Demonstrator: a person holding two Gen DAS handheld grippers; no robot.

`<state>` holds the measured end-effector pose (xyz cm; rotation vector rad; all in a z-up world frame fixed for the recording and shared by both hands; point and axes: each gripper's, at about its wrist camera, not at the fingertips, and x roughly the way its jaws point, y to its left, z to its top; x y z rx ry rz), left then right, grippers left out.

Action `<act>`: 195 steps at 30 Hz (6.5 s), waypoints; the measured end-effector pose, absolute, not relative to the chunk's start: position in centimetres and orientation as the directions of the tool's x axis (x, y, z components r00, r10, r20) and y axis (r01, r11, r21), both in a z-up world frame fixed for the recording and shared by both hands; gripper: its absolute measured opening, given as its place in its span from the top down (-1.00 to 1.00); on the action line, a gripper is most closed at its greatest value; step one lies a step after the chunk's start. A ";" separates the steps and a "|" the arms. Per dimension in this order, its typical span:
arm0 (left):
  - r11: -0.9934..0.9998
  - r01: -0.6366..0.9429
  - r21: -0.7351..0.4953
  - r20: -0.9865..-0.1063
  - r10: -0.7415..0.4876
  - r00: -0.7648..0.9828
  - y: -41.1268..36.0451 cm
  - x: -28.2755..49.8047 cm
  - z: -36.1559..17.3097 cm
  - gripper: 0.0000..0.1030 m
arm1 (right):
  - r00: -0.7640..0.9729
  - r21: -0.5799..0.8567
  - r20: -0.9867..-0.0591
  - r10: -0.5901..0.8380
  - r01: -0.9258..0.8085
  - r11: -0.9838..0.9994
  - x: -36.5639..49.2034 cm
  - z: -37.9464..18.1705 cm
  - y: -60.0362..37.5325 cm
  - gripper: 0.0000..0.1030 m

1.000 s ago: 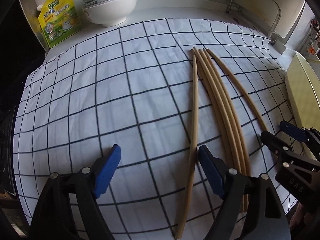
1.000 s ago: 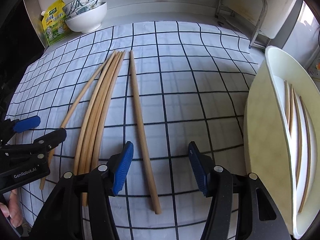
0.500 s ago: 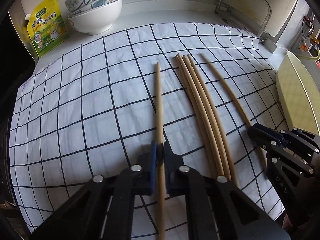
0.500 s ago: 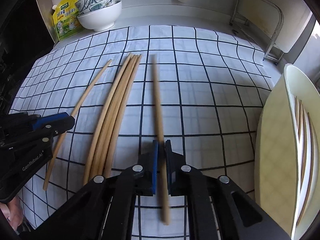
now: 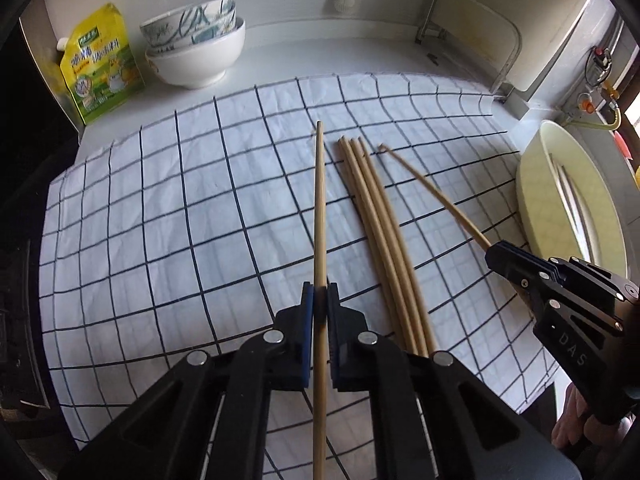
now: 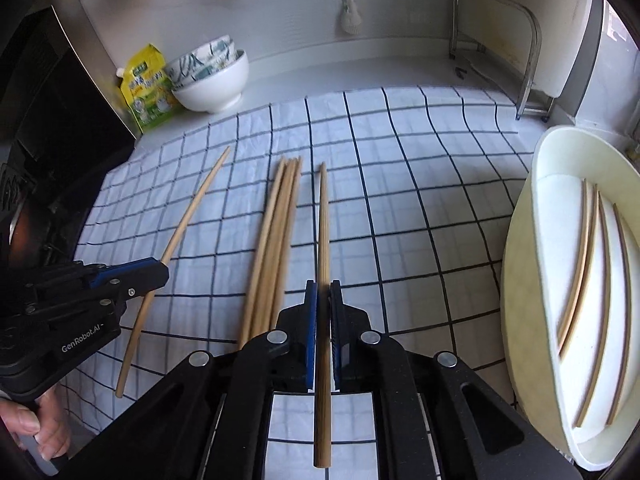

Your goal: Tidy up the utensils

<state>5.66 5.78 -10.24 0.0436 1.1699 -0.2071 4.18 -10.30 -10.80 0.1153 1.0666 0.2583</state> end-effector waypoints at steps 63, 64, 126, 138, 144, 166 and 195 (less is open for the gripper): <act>0.855 0.513 -0.073 -0.912 -0.266 0.313 -24.9 8.5 -8.4 0.02 | 0.521 0.152 -0.854 -0.002 0.253 0.955 -1.1 -8.9 -38.4 0.30; 0.857 0.511 -0.072 -0.910 -0.266 0.318 -24.6 8.4 -8.1 0.00 | 0.523 0.153 -0.852 -0.001 0.252 0.956 -1.2 -8.8 -38.3 0.29; 0.995 0.098 -0.038 -0.919 -0.073 0.387 8.1 4.8 -12.6 -0.47 | 0.413 0.137 -0.892 0.183 -0.140 0.981 2.7 -14.4 -8.6 -0.04; 0.992 0.096 -0.078 -0.918 -0.109 0.381 8.8 5.3 -13.4 -0.47 | 0.393 0.102 -0.907 0.153 -0.147 0.984 3.1 -15.5 -7.6 -0.04; 0.991 0.098 -0.089 -0.917 -0.120 0.380 8.5 5.0 -13.6 -0.47 | 0.401 0.088 -0.905 0.141 -0.149 0.985 3.2 -15.6 -7.6 -0.05; 0.991 0.103 -0.081 -0.917 -0.115 0.381 7.3 4.6 -13.7 -0.47 | 0.405 0.079 -0.904 0.136 -0.155 0.985 2.8 -15.6 -7.9 -0.05; 0.990 0.132 -0.046 -0.923 -0.093 0.373 5.1 5.0 -16.0 -0.48 | 0.431 0.107 -0.894 0.124 -0.064 0.992 2.3 -15.4 -12.0 -0.05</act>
